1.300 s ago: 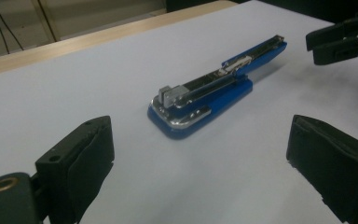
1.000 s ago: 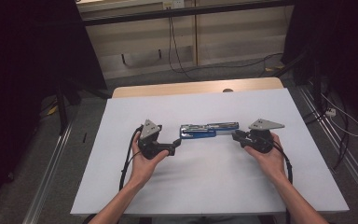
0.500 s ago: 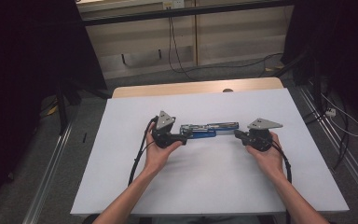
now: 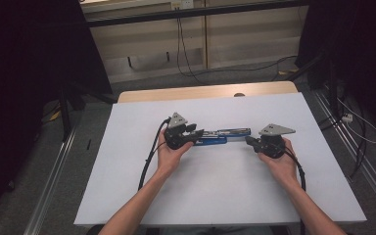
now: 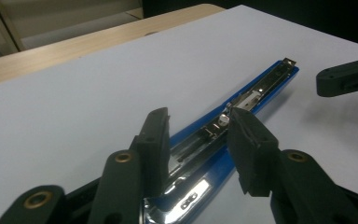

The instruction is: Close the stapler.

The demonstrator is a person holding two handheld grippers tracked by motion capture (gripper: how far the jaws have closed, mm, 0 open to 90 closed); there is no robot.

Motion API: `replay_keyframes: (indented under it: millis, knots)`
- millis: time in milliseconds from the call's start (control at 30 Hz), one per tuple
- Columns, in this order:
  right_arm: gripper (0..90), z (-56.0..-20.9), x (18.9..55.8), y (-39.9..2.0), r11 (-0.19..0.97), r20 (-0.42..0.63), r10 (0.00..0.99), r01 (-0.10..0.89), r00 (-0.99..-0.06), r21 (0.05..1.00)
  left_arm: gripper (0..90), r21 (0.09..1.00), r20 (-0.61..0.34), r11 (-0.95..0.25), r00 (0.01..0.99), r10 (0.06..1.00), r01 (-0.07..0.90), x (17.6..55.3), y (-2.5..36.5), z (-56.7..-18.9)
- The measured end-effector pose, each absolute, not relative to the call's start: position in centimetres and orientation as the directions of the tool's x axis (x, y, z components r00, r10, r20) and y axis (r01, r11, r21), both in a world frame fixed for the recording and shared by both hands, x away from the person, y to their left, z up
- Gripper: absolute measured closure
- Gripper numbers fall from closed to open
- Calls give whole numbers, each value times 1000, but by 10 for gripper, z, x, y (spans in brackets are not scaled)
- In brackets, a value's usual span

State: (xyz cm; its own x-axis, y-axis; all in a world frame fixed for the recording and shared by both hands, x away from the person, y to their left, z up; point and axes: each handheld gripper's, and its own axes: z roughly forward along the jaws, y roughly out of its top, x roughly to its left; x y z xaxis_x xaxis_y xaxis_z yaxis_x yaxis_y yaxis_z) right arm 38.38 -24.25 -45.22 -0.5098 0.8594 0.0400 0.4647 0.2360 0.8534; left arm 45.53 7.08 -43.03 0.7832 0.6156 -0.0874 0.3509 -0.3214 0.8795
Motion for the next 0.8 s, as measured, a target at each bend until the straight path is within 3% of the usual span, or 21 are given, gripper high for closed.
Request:
replay_keyframes:
  millis: [400, 800]
  knots:
    - [900, -453, 386, -255, 219, 52, 872, 485, -486, 847, 900, 857, -86, -356, 786, 612, 371, 455, 78, -440]
    - [900, -455, 385, -253, 236, 52, 864, 494, -501, 837, 900, 812, -70, -423, 788, 612, 401, 456, 75, -450]
